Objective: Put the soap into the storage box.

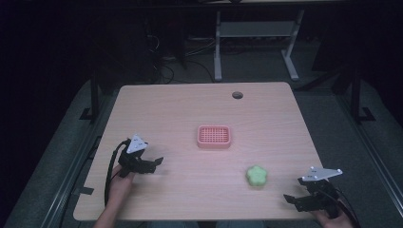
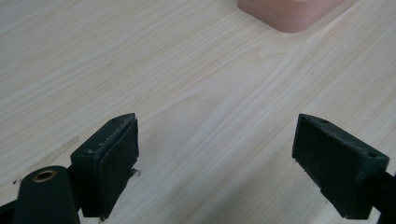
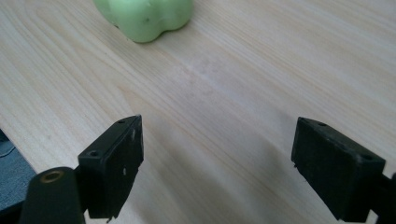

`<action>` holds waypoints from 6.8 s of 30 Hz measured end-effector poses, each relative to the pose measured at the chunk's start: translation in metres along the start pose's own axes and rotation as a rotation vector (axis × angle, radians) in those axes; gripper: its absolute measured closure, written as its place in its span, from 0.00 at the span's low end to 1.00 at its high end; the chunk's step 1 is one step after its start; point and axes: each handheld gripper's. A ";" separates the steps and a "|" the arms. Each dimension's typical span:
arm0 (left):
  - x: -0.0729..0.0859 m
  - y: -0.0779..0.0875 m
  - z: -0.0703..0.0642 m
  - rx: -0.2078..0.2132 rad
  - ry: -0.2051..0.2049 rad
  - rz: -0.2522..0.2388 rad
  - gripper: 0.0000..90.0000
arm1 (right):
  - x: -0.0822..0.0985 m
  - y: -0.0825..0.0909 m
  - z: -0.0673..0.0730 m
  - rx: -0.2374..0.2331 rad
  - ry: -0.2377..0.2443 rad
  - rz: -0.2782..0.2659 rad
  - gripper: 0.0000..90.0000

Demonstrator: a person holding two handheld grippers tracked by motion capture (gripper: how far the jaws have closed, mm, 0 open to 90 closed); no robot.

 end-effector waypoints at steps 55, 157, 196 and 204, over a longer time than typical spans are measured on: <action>0.000 0.003 0.003 -0.003 0.009 -0.024 0.16 | -0.090 -0.022 0.032 -0.085 0.193 0.180 0.16; 0.003 0.011 0.003 0.007 0.034 -0.039 0.16 | -0.135 -0.080 0.037 -0.106 0.245 0.352 0.28; 0.002 0.008 0.000 0.011 0.013 -0.017 0.16 | -0.198 -0.067 0.011 -0.133 0.224 0.255 0.28; 0.002 0.009 0.000 0.010 0.015 -0.020 0.16 | -0.210 -0.069 0.011 -0.129 0.230 0.254 0.28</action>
Point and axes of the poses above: each handheld gripper's, and its own axes: y roughly backward along the jaws, x roughly out of its underside, z roughly to its left, and after that the axes turned 2 degrees about -z, right-handed
